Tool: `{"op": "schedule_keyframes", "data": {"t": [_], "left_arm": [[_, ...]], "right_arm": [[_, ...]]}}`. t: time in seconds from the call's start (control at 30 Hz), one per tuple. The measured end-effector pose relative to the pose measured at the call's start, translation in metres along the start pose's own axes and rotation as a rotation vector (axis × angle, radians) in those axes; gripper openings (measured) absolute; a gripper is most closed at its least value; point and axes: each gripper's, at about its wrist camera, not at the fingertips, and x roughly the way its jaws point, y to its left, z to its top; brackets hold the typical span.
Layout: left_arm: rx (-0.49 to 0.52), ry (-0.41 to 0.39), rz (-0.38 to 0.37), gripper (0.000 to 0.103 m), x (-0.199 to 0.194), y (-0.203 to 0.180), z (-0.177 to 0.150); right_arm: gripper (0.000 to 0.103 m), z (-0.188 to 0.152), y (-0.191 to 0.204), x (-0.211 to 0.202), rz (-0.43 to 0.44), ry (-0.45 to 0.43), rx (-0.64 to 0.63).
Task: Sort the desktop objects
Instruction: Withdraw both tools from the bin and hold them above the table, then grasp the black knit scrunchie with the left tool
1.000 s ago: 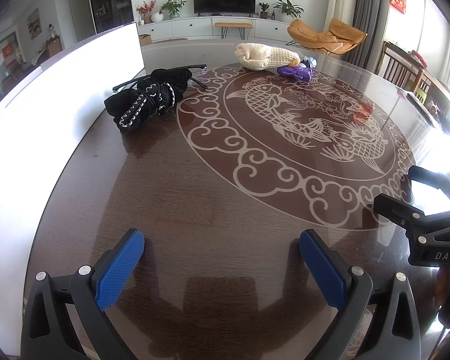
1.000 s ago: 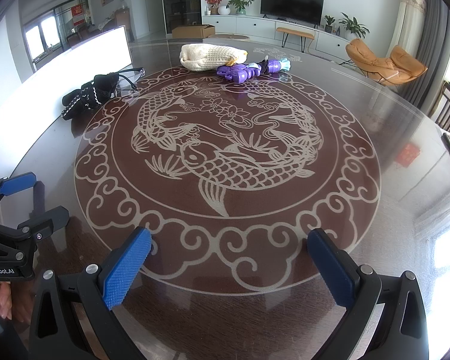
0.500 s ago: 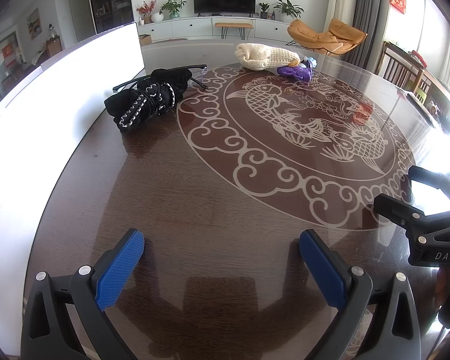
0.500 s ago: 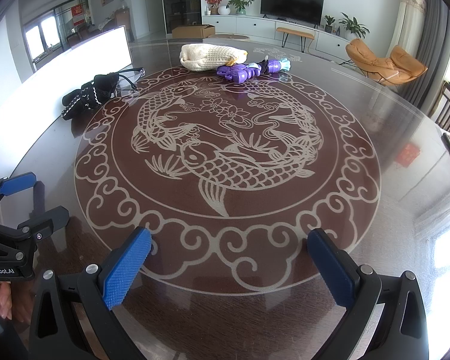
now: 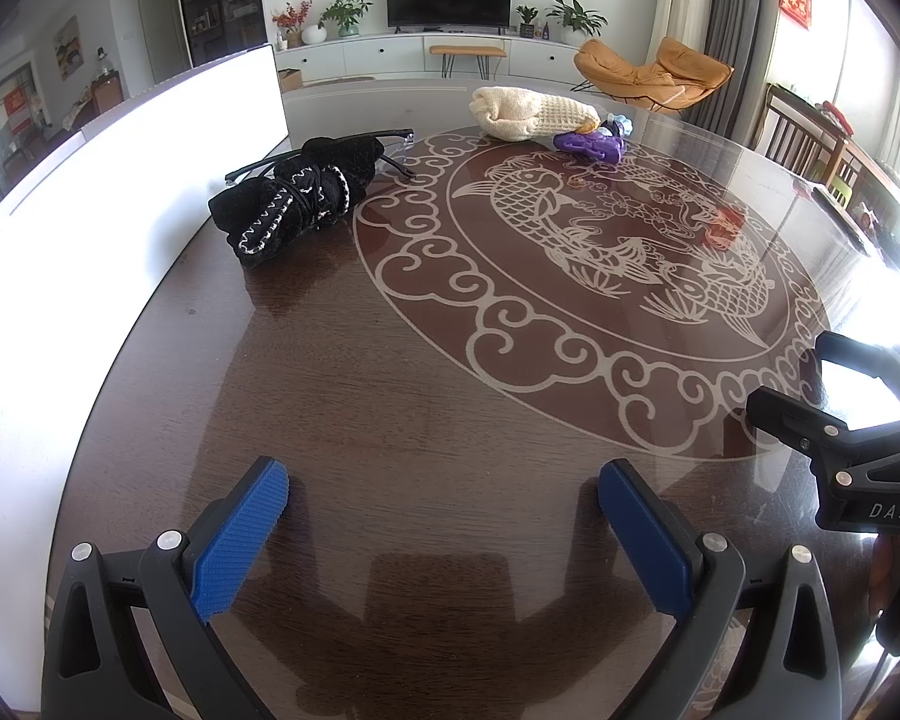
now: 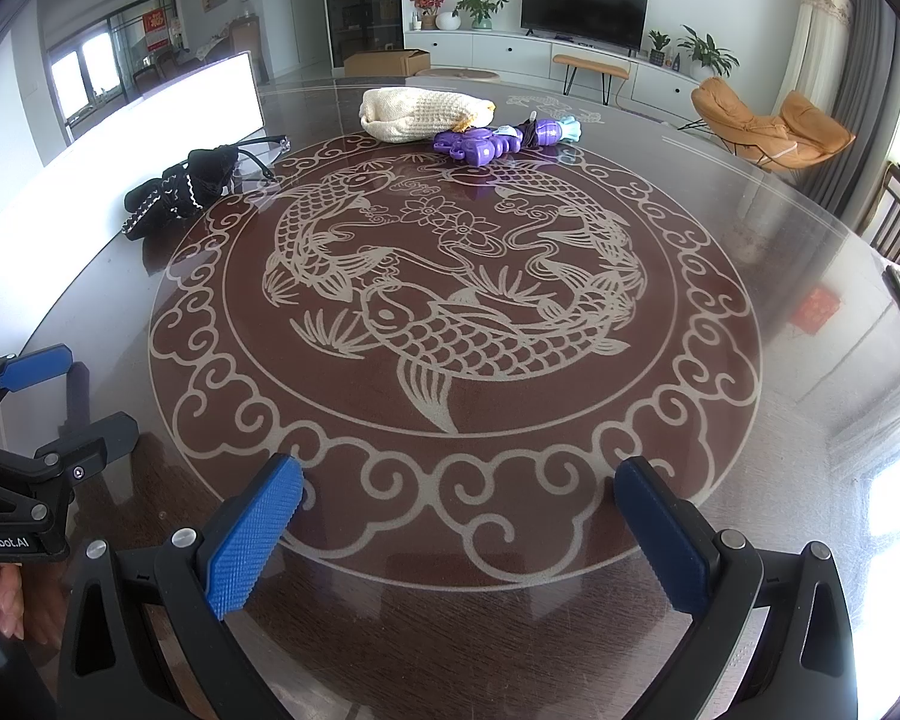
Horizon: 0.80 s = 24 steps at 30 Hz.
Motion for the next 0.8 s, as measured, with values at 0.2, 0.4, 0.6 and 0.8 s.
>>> {"op": "schedule_keyframes", "data": {"t": [0.2, 0.4, 0.6, 0.8], "left_arm": [[0.004, 0.000, 0.008, 0.103, -0.004, -0.001, -0.003], [0.040, -0.083, -0.017, 0.101, -0.021, 0.010, 0.032], [0.106, -0.168, 0.100, 0.101, -0.001, 0.033, 0.121], [0.092, -0.010, 0.044, 0.101, 0.069, 0.044, 0.142]], "right_arm": [[0.103, 0.000, 0.000, 0.000, 0.000, 0.000, 0.000], [0.103, 0.000, 0.000, 0.000, 0.000, 0.000, 0.000], [0.103, 0.000, 0.000, 0.000, 0.000, 0.000, 0.000], [0.103, 0.000, 0.000, 0.000, 0.000, 0.000, 0.000]]}}
